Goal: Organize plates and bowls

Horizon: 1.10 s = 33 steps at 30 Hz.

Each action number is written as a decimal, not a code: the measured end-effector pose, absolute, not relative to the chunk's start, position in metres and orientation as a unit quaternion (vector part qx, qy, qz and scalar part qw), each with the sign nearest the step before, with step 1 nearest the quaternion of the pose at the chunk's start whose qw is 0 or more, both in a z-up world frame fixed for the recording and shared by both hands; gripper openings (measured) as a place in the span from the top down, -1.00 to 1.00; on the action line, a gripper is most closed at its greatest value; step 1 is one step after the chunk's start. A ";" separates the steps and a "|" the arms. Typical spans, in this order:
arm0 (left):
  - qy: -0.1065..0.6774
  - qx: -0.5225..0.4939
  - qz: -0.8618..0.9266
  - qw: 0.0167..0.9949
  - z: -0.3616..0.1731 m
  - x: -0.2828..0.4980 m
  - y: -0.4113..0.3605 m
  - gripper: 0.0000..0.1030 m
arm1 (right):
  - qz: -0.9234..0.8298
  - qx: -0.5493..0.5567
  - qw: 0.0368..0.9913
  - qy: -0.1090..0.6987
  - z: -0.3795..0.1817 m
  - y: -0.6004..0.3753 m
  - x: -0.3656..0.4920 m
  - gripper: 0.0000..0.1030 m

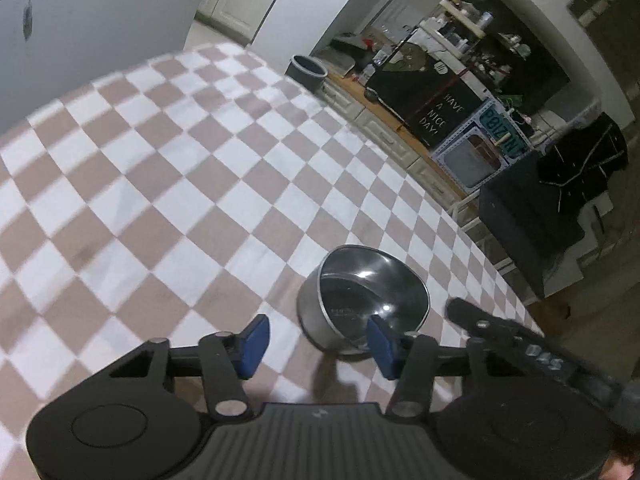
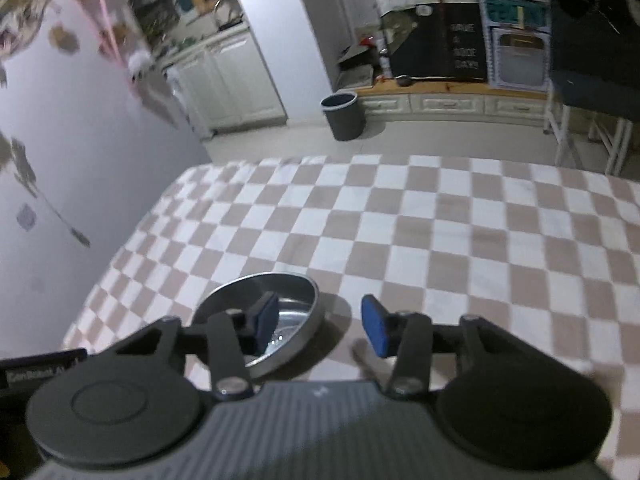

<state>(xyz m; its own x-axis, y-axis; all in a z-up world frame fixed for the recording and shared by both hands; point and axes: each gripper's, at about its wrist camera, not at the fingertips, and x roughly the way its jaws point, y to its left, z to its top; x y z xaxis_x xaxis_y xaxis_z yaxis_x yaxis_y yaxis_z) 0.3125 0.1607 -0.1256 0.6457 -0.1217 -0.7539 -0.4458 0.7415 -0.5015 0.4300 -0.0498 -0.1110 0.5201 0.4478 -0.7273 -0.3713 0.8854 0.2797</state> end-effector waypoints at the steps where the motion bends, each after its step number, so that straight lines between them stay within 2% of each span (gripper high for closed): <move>1: 0.410 -0.346 0.098 0.838 -0.127 0.315 0.159 0.04 | 0.235 0.038 0.870 0.432 -0.114 -0.045 0.434 0.09; 3: 0.415 -0.323 0.103 0.844 -0.133 0.325 0.154 0.13 | 0.232 0.026 0.869 0.437 -0.123 -0.036 0.439 0.17; 5: 0.421 -0.311 0.109 0.845 -0.138 0.332 0.152 0.38 | 0.226 0.017 0.868 0.441 -0.131 -0.028 0.445 0.26; 6: 0.424 -0.315 0.109 0.842 -0.141 0.334 0.152 0.55 | 0.224 0.017 0.869 0.441 -0.134 -0.026 0.446 0.36; 7: 0.426 -0.322 0.105 0.839 -0.144 0.335 0.153 0.62 | 0.225 0.019 0.868 0.442 -0.136 -0.024 0.446 0.47; 10: 0.425 -0.316 0.105 0.841 -0.143 0.336 0.153 0.65 | 0.235 0.014 0.862 0.448 -0.140 -0.020 0.448 0.72; 13: 0.423 -0.315 0.108 0.843 -0.141 0.333 0.154 0.71 | 0.239 0.000 0.865 0.441 -0.137 -0.018 0.444 0.81; 18: 0.413 -0.311 0.092 0.851 -0.126 0.325 0.150 0.79 | 0.250 0.013 0.876 0.412 -0.114 -0.031 0.425 0.84; 33: 0.381 -0.268 -0.040 0.884 -0.050 0.266 0.066 0.78 | 0.193 0.037 0.914 0.355 -0.036 -0.133 0.330 0.88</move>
